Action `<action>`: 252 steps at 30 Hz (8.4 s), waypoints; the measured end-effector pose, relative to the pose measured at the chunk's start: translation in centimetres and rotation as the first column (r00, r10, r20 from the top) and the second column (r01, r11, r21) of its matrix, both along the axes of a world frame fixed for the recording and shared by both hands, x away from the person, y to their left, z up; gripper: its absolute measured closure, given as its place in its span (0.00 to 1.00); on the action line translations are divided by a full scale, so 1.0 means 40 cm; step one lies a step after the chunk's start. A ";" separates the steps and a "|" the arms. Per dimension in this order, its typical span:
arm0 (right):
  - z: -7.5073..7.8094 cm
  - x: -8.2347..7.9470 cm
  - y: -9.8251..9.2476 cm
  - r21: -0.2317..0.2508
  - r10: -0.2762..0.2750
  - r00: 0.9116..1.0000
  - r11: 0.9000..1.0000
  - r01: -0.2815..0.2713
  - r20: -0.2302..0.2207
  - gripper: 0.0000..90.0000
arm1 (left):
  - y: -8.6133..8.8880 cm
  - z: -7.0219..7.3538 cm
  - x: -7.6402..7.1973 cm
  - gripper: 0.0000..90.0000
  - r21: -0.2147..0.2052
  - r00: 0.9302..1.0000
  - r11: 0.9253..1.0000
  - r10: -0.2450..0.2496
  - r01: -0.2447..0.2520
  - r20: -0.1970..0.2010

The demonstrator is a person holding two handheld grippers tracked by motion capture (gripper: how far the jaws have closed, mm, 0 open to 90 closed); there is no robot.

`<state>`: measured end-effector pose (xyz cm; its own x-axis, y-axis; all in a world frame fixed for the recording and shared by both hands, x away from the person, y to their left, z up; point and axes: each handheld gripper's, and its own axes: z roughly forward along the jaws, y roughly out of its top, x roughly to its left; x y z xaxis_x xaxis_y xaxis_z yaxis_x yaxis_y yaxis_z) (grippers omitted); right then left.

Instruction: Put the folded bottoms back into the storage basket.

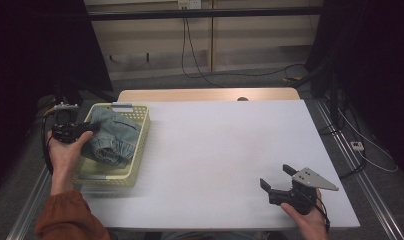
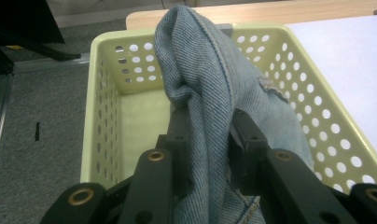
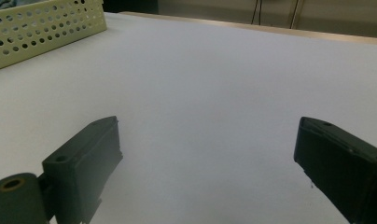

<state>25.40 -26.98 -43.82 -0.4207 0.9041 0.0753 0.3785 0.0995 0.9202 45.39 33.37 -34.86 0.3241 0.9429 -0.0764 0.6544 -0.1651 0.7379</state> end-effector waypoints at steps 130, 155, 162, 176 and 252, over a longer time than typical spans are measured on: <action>-0.001 -0.001 -0.001 0.000 0.006 1.000 1.000 -0.006 -0.003 0.08 | 0.019 -0.146 0.077 0.83 0.175 0.962 0.983 0.098 -0.053 -0.257; -0.002 0.000 -0.005 0.008 0.006 1.000 1.000 -0.006 -0.005 0.08 | 0.023 -0.085 0.036 0.21 0.078 1.000 0.997 0.014 -0.013 -0.005; -0.002 0.001 -0.011 0.025 0.002 1.000 1.000 -0.002 -0.009 0.08 | 0.017 -0.067 0.015 0.08 0.054 0.998 0.998 -0.020 0.017 0.060; -0.005 0.005 -0.012 0.023 0.007 1.000 1.000 -0.006 -0.010 0.08 | 0.025 -0.018 -0.011 0.07 -0.036 0.988 0.999 0.000 0.005 0.153; -0.003 0.008 0.000 -0.002 -0.001 1.000 1.000 0.001 -0.007 0.08 | -0.169 0.010 -0.250 0.08 0.045 0.930 0.956 -0.293 0.290 0.224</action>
